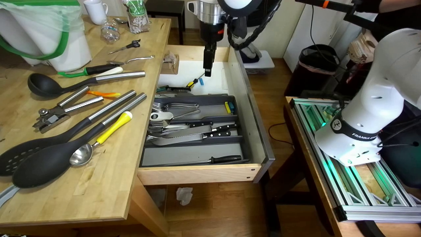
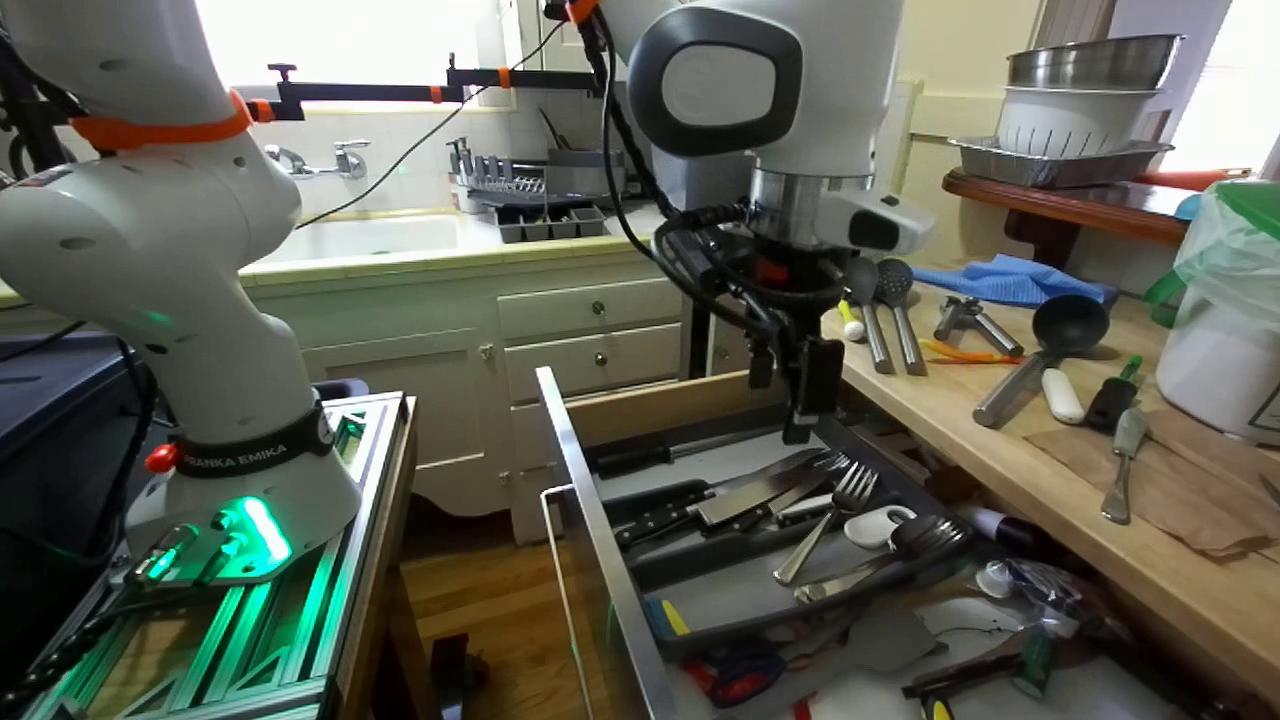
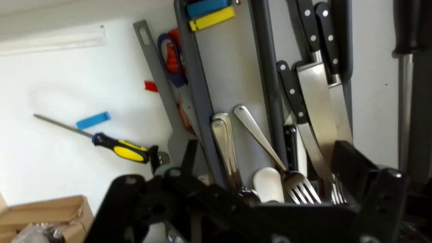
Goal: Remove the blue object from the utensil box and move it on the right side of the drawer
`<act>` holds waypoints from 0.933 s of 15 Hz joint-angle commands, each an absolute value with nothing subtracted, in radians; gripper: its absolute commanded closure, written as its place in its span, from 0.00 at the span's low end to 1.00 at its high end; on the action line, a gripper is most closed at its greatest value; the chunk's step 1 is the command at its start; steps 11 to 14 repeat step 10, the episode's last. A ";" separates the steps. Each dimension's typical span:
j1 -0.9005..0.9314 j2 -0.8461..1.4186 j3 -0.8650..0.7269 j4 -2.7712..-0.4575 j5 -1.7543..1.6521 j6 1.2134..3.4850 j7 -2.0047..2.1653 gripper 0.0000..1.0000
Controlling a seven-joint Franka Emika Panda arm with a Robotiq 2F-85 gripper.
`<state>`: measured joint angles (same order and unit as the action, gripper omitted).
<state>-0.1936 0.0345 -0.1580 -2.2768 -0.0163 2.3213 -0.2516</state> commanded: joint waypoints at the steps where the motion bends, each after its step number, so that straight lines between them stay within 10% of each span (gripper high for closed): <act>1: -0.176 -0.084 -0.151 -2.386 -0.016 2.447 -0.375 0.00; 14: -0.156 -0.093 -0.164 -2.383 0.013 2.512 -0.433 0.00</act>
